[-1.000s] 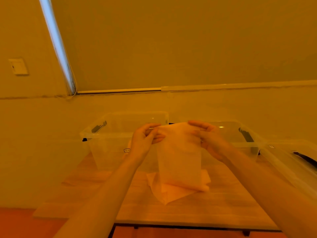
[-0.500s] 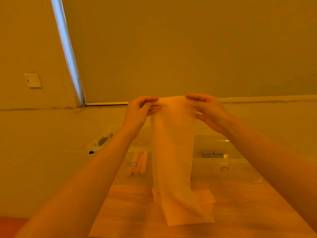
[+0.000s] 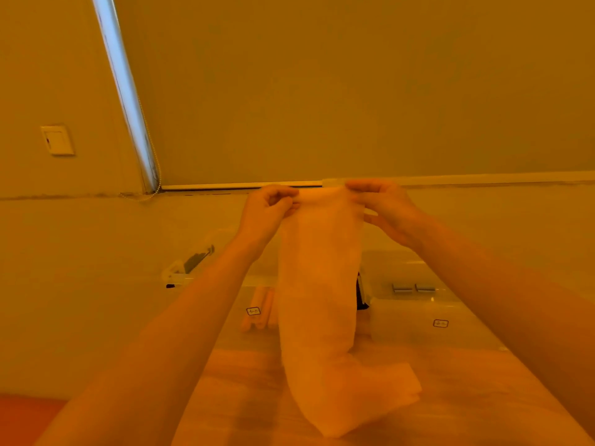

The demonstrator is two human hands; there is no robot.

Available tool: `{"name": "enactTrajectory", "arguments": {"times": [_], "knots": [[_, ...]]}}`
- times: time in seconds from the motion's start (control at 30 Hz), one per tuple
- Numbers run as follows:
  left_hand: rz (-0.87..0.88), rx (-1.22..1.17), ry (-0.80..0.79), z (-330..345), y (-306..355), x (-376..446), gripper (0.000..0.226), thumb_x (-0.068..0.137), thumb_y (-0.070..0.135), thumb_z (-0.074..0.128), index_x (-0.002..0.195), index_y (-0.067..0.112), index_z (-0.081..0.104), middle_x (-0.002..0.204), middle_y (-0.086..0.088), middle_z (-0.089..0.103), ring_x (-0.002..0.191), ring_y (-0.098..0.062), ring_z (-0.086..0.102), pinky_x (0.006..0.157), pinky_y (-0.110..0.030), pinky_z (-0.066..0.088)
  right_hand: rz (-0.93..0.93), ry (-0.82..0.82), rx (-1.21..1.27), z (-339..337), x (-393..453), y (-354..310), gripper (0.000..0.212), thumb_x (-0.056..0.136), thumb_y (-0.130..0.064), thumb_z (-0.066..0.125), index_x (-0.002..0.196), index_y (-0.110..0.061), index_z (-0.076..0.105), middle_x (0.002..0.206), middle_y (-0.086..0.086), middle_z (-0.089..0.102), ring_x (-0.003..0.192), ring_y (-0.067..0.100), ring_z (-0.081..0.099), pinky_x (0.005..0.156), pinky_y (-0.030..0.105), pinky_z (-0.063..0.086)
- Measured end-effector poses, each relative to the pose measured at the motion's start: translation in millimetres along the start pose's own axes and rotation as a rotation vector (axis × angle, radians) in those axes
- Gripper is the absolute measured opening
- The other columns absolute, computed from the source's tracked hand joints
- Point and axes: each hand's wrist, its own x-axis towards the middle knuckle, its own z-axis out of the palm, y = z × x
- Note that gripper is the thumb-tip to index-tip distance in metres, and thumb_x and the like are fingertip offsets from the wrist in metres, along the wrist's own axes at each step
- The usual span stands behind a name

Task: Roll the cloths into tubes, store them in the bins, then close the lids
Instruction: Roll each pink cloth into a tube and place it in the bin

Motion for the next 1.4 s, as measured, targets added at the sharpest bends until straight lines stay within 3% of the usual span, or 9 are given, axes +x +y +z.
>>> {"name": "enactTrajectory", "arguments": {"times": [0.17, 0.47, 0.73, 0.93, 1.17, 1.3, 1.4], "knots": [[-0.083, 0.125, -0.012, -6, -43, 8, 0.021, 0.093, 0.003, 0.054, 0.111, 0.006, 0.063, 0.11, -0.007, 0.065, 0.093, -0.014, 0.065, 0.077, -0.02, 0.056, 0.065, -0.026, -0.059, 4, 18, 38, 0.033, 0.094, 0.0, 0.052, 0.124, -0.011, 0.059, 0.125, 0.006, 0.058, 0.114, 0.021, 0.055, 0.085, 0.03, 0.05], [-0.049, 0.185, 0.02, -10, -62, 30, 0.021, 0.093, 0.004, 0.056, 0.111, 0.009, 0.064, 0.111, -0.005, 0.065, 0.098, -0.016, 0.064, 0.081, -0.023, 0.055, 0.043, -0.015, -0.039, 10, 50, 50, 0.04, 0.092, 0.005, 0.05, 0.128, -0.013, 0.057, 0.125, 0.007, 0.056, 0.112, 0.023, 0.056, 0.094, 0.037, 0.05], [-0.053, -0.01, 0.017, -7, -35, 29, 0.017, 0.094, 0.004, 0.054, 0.103, 0.013, 0.065, 0.106, -0.007, 0.068, 0.092, -0.015, 0.067, 0.082, -0.024, 0.055, -0.003, 0.009, 0.031, 4, 46, 29, 0.028, 0.094, 0.0, 0.051, 0.108, -0.02, 0.063, 0.121, 0.005, 0.059, 0.109, 0.02, 0.058, 0.075, 0.029, 0.052], [-0.15, -0.275, -0.005, 3, -31, -17, 0.015, 0.094, 0.004, 0.053, 0.102, 0.007, 0.065, 0.102, -0.014, 0.069, 0.093, -0.02, 0.068, 0.08, -0.024, 0.056, 0.044, 0.028, 0.046, -9, 3, 36, 0.029, 0.094, -0.002, 0.054, 0.118, -0.018, 0.061, 0.119, 0.006, 0.062, 0.107, 0.021, 0.06, 0.081, 0.032, 0.054], [-0.277, -0.456, -0.039, 16, -46, -87, 0.016, 0.095, -0.001, 0.048, 0.092, 0.004, 0.063, 0.084, -0.009, 0.07, 0.076, -0.014, 0.069, 0.072, -0.02, 0.056, 0.162, 0.054, 0.074, -23, -68, 61, 0.028, 0.093, -0.003, 0.057, 0.116, -0.018, 0.062, 0.105, 0.003, 0.068, 0.099, 0.018, 0.065, 0.079, 0.032, 0.055], [-0.362, -0.413, -0.125, 14, -66, -135, 0.014, 0.095, 0.008, 0.051, 0.097, 0.007, 0.065, 0.09, -0.009, 0.073, 0.088, -0.02, 0.07, 0.075, -0.023, 0.057, 0.217, 0.055, 0.052, -31, -112, 87, 0.029, 0.094, -0.003, 0.054, 0.12, -0.017, 0.059, 0.115, 0.007, 0.065, 0.105, 0.022, 0.061, 0.086, 0.036, 0.053], [-0.454, -0.416, -0.157, 15, -82, -169, 0.013, 0.095, 0.01, 0.052, 0.097, 0.007, 0.064, 0.092, -0.006, 0.074, 0.093, -0.023, 0.07, 0.082, -0.029, 0.057, 0.265, 0.092, 0.015, -34, -142, 107, 0.028, 0.093, -0.002, 0.054, 0.113, -0.022, 0.061, 0.115, 0.007, 0.064, 0.106, 0.023, 0.061, 0.081, 0.033, 0.053]]}}
